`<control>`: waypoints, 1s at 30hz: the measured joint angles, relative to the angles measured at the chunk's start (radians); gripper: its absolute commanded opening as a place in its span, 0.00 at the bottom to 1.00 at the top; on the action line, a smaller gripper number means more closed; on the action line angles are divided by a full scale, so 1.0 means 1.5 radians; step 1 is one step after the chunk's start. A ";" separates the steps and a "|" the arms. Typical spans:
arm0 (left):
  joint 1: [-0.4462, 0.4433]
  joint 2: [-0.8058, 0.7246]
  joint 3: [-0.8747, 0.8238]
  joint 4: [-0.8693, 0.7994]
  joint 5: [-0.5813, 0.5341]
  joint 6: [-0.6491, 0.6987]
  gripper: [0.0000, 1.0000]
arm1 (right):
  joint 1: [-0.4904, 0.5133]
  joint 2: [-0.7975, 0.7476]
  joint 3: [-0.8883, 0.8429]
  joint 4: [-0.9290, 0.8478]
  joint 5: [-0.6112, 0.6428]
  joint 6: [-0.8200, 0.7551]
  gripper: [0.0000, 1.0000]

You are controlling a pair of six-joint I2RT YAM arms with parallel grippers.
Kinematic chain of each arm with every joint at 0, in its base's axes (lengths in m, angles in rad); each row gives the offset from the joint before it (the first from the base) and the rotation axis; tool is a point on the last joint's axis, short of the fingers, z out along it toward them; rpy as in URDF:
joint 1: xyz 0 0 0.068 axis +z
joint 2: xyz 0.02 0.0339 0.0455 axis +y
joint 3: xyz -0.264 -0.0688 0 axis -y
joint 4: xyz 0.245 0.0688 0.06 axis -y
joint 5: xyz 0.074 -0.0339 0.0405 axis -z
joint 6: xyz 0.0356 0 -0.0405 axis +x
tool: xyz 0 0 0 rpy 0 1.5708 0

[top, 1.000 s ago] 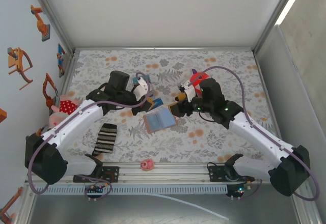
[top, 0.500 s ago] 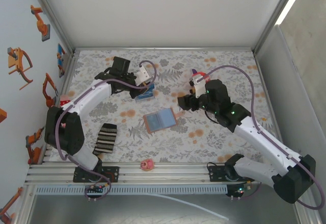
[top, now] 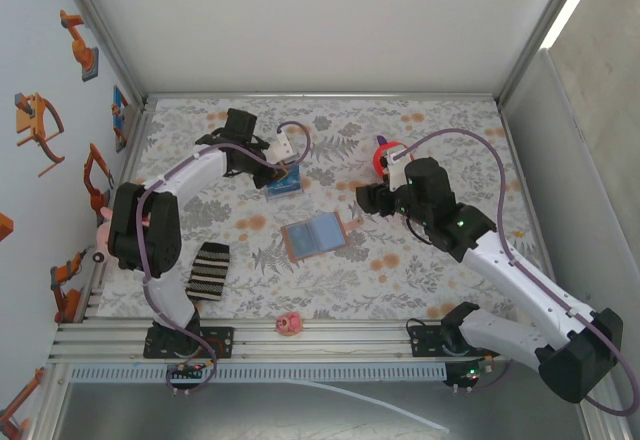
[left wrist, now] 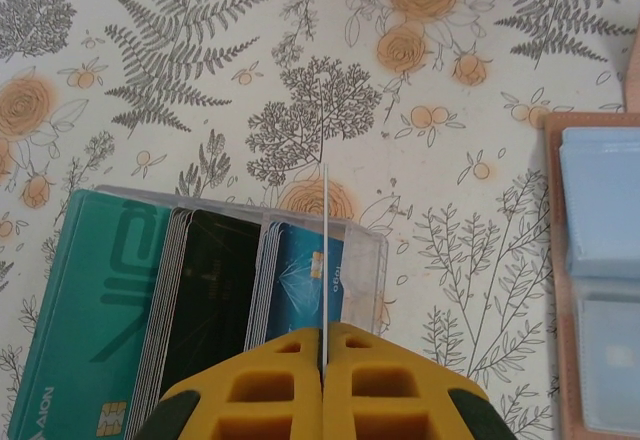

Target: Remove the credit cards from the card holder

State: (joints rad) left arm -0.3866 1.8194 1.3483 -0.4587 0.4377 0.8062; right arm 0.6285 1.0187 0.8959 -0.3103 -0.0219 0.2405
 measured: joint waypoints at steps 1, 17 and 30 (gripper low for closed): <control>0.002 0.005 0.000 0.002 0.000 0.003 0.00 | 0.000 -0.001 0.000 0.000 0.002 0.001 0.68; 0.014 0.066 0.027 0.011 0.005 0.026 0.01 | 0.000 -0.015 -0.003 0.000 0.011 0.015 0.68; 0.014 0.085 0.049 -0.009 0.005 0.035 0.16 | 0.000 -0.015 -0.004 0.000 0.011 0.017 0.68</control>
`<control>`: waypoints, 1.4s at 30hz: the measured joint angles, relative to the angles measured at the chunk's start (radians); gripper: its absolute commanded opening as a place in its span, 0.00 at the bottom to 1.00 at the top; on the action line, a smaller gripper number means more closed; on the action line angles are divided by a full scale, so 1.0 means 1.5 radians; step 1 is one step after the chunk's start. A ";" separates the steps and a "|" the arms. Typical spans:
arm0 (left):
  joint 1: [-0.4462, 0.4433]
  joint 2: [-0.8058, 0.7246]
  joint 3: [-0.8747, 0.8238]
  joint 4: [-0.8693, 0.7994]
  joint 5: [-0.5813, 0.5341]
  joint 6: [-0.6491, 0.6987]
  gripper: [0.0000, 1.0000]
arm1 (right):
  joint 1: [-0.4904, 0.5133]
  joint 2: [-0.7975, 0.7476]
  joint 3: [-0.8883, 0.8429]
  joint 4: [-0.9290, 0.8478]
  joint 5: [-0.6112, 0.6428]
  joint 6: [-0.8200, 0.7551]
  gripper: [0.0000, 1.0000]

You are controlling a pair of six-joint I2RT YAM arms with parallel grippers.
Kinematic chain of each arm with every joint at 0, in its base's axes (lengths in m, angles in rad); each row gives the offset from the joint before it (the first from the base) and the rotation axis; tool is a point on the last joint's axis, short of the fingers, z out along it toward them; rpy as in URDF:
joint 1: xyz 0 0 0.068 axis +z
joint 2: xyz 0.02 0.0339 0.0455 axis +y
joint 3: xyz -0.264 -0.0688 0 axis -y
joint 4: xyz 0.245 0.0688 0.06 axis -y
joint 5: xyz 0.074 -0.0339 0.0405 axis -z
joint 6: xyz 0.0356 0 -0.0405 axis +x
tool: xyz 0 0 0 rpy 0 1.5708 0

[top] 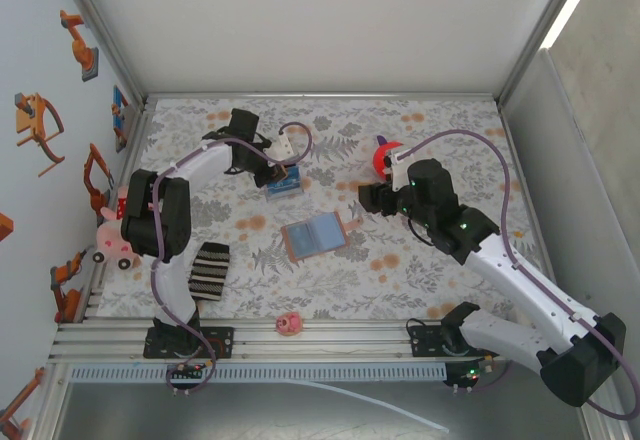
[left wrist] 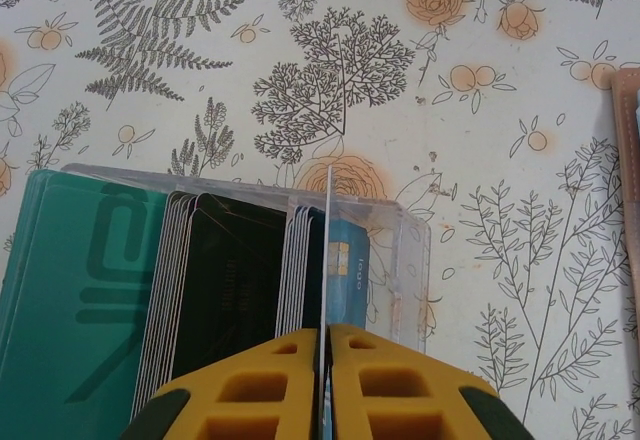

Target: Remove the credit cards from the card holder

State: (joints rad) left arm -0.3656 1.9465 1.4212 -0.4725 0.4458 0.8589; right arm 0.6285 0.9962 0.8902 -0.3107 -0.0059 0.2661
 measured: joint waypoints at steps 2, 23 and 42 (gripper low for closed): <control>0.000 0.001 0.001 0.000 -0.001 0.002 0.18 | 0.000 0.000 0.000 0.000 0.000 0.000 0.68; -0.005 -0.116 -0.042 0.019 -0.001 -0.041 0.47 | 0.024 0.052 0.001 -0.037 0.004 0.010 0.61; -0.014 -0.593 -0.466 0.338 -0.190 -0.396 0.97 | 0.209 0.276 0.100 -0.100 0.057 0.017 0.49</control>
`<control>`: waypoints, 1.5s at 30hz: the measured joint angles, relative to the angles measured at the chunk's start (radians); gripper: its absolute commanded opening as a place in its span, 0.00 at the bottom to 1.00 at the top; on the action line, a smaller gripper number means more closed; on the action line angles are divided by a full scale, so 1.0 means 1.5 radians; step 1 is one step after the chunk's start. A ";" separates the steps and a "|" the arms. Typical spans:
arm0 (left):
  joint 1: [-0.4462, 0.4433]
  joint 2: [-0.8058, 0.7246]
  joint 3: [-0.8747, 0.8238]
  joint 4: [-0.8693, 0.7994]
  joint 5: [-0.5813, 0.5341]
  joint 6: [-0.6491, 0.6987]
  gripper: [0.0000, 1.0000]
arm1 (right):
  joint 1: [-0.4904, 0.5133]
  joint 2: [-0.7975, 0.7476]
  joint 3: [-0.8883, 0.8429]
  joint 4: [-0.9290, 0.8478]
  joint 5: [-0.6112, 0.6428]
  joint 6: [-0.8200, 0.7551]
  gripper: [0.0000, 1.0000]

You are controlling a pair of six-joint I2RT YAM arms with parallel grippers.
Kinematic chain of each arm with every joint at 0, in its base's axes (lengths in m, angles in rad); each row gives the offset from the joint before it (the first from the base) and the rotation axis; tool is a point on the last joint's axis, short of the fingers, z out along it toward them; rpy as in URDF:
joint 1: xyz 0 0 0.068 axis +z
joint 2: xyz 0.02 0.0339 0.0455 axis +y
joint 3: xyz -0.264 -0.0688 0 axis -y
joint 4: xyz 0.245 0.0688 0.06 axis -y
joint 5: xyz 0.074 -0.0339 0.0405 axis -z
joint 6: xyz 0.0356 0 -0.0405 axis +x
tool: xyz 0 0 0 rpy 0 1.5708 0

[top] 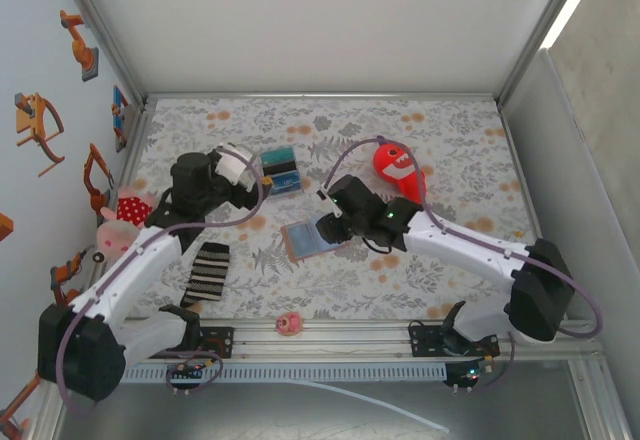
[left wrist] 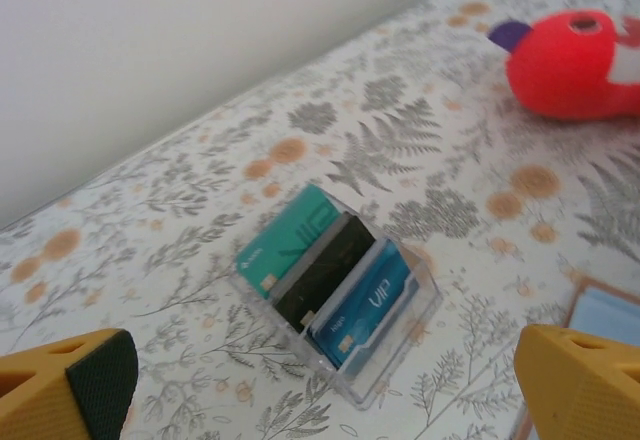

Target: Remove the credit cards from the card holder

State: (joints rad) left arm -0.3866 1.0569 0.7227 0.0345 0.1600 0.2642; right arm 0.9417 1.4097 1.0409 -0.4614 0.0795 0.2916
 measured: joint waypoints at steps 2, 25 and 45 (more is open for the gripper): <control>0.000 -0.047 -0.031 0.011 -0.045 -0.048 0.97 | 0.014 0.032 0.016 -0.009 0.000 0.000 0.48; 0.000 -0.227 -0.154 -0.049 -0.335 -0.291 0.97 | 0.077 0.354 0.213 -0.096 0.000 -0.038 0.51; 0.000 -0.195 -0.154 -0.069 -0.342 -0.303 0.97 | 0.069 0.388 0.232 -0.099 -0.030 -0.037 0.58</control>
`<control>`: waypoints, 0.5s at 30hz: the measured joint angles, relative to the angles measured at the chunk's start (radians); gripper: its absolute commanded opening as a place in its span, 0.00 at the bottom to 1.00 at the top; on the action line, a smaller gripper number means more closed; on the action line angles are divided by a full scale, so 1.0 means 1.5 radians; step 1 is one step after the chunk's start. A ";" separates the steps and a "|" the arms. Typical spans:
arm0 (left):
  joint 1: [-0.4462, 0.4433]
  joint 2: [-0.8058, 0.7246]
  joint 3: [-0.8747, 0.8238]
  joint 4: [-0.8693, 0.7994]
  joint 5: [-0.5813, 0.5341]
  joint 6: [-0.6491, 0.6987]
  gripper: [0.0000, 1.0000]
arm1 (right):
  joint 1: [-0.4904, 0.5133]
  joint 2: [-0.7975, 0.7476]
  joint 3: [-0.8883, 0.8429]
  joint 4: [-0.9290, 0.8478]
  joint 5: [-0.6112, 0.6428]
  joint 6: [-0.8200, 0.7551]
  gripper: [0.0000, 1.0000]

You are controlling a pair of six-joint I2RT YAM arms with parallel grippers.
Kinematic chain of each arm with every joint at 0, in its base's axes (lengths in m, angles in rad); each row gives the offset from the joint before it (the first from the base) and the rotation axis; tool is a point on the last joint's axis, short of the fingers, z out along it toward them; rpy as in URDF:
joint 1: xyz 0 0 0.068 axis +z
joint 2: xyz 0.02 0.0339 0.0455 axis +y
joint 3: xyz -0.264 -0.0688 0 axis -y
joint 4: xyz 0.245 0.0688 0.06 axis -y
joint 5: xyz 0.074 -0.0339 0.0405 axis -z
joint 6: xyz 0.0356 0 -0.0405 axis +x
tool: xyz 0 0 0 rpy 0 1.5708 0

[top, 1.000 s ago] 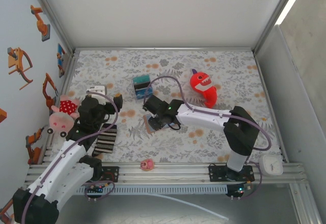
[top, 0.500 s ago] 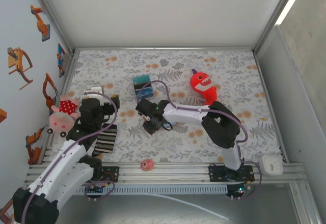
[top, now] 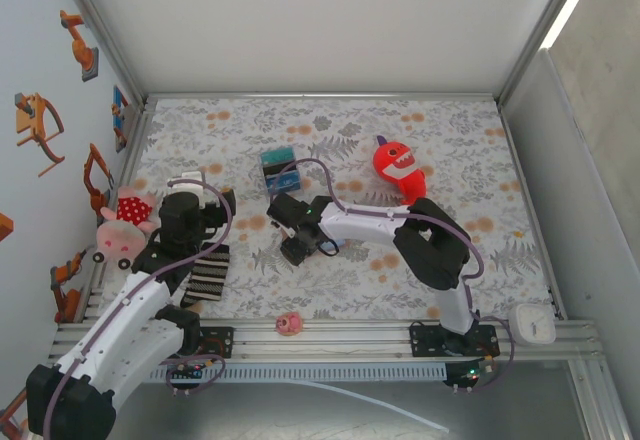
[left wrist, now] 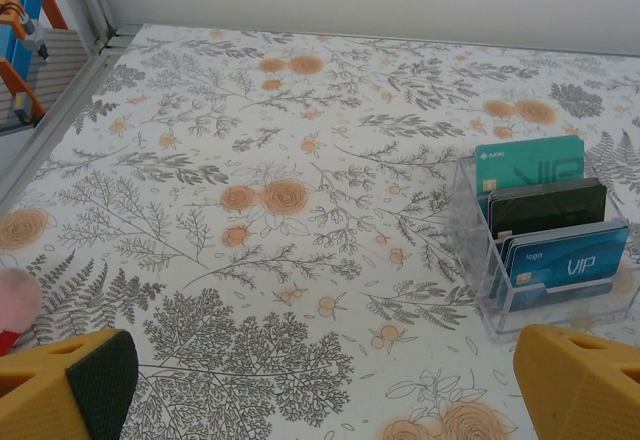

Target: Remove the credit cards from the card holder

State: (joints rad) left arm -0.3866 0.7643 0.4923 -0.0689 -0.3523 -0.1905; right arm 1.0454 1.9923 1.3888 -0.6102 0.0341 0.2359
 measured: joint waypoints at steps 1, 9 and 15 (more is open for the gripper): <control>0.000 0.000 0.000 0.000 0.000 0.000 0.97 | -0.001 0.001 0.000 0.001 0.000 0.000 0.58; 0.000 0.000 0.001 -0.005 0.000 -0.001 0.97 | -0.005 0.009 -0.006 0.010 0.003 0.003 0.58; 0.000 0.006 0.004 -0.005 0.001 -0.003 0.97 | -0.005 0.009 -0.009 0.013 0.003 0.005 0.53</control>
State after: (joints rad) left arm -0.3866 0.7734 0.4984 -0.0769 -0.3511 -0.1944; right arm 1.0386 2.0064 1.3754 -0.5900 0.0387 0.2436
